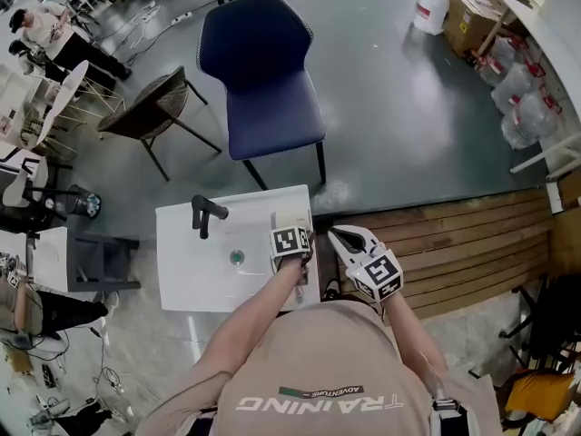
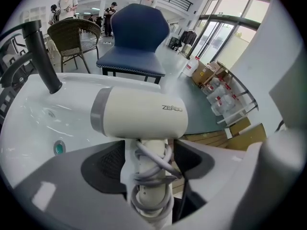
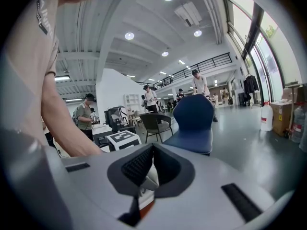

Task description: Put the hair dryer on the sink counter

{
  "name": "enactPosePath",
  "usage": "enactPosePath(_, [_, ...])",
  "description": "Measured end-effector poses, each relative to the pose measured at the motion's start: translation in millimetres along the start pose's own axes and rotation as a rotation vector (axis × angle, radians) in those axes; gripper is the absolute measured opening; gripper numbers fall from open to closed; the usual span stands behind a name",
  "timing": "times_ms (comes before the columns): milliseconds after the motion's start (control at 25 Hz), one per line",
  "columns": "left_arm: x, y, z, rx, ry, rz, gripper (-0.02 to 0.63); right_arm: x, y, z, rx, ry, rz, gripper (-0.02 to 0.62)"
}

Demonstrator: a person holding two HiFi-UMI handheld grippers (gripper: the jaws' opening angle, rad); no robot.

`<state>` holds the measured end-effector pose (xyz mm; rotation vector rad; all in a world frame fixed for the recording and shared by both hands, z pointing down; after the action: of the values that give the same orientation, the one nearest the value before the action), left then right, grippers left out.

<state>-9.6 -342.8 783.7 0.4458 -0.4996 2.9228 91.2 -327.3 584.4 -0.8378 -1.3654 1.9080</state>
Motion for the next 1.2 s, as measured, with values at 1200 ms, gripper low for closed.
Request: enactPosePath(1200, [-16,-2,-25,-0.064,-0.117,0.078,0.311,22,-7,-18,0.005,-0.03,-0.011,0.006])
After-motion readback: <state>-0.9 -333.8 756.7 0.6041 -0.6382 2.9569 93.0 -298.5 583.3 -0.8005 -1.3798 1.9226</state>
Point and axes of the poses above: the fingertips, and each gripper's own axes: z forward along the fingers, x to its left, y out of its top, the point moved 1 cm from there along -z, backward along the fingers, and after that the axes turned 2 degrees about -z, right-handed, at the moved point
